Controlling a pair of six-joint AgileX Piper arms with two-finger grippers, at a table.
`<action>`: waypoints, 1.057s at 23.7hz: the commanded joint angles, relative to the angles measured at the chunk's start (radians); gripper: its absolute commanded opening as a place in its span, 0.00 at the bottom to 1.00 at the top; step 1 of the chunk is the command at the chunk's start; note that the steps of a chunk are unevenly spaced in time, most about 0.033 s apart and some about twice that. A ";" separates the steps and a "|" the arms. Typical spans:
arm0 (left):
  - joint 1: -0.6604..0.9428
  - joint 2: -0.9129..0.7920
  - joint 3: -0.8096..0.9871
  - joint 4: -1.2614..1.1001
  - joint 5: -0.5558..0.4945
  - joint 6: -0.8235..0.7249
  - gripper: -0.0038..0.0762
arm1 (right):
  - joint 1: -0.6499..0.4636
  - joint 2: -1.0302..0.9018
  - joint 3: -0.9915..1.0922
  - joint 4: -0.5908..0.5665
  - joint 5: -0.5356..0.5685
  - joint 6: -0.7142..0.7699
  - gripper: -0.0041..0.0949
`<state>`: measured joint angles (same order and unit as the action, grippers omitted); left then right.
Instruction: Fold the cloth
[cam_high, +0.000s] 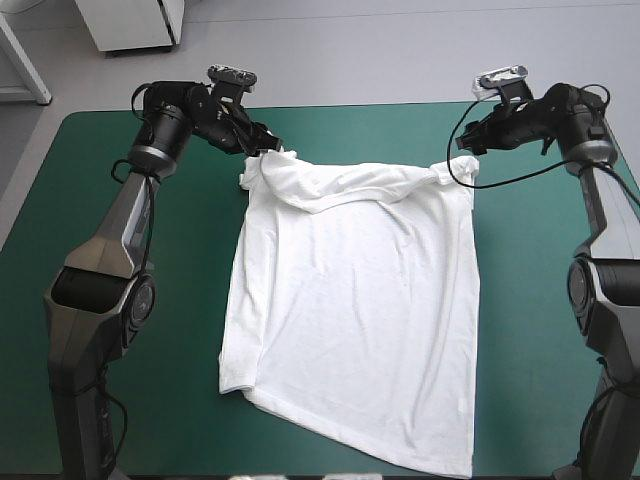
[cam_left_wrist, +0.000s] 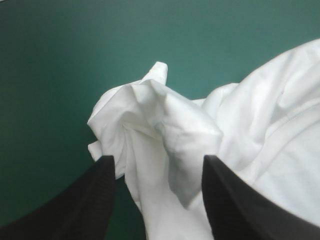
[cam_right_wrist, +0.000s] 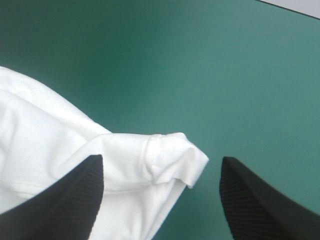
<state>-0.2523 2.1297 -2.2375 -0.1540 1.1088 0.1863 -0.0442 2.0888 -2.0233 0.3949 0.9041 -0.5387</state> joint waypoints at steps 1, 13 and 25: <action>0.024 -0.113 -0.031 -0.024 0.002 -0.010 0.57 | -0.059 -0.138 -0.019 0.043 -0.017 -0.010 0.72; 0.048 -0.601 0.405 -0.076 0.180 -0.059 0.57 | 0.067 -0.758 0.613 0.012 0.074 0.037 0.62; -0.164 -0.885 0.986 -0.049 0.179 -0.041 0.57 | 0.202 -0.982 0.840 -0.152 0.203 0.185 0.62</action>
<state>-0.3637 1.2914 -1.3180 -0.1904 1.2546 0.1345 0.1507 1.1532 -1.1840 0.2688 1.1308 -0.3690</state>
